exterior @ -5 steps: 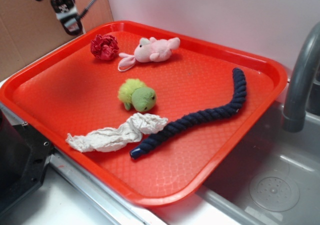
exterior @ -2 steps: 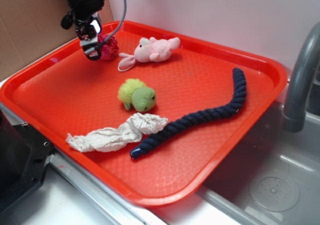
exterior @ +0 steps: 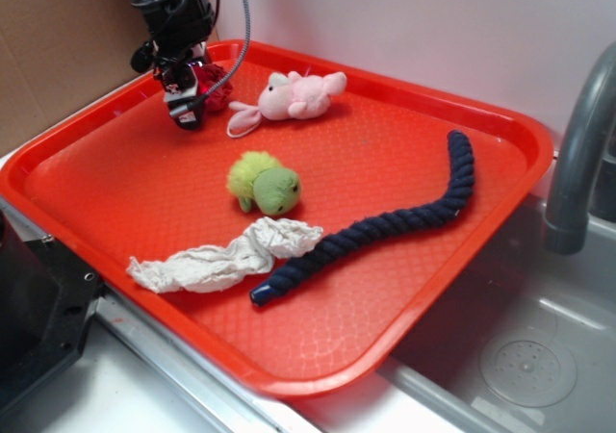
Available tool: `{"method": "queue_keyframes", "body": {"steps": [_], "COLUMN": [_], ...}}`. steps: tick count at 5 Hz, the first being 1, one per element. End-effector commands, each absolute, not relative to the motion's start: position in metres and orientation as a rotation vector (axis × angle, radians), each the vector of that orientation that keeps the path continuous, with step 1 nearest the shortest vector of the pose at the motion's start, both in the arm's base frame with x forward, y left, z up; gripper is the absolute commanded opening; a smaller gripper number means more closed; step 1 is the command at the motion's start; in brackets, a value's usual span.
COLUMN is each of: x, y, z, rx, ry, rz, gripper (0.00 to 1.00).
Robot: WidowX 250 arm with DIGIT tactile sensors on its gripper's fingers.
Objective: Grab the red paper.
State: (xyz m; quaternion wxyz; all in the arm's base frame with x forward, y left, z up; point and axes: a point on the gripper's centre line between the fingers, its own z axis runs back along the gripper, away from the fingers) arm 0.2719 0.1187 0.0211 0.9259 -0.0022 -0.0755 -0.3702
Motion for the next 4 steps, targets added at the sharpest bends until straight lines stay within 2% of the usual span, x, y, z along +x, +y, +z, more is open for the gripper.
{"method": "queue_keyframes", "body": {"steps": [1, 2, 3, 4], "x": [0.28, 0.275, 0.262, 0.255], "y": [0.117, 0.114, 0.098, 0.069], "z": [0.038, 0.054, 0.091, 0.117], "rx": [-0.001, 0.066, 0.095, 0.066], "ry": [-0.205, -0.095, -0.047, -0.017], "rz": [-0.796, -0.641, -0.394, -0.156], "gripper": [0.0, 0.0, 0.0, 0.0]}}
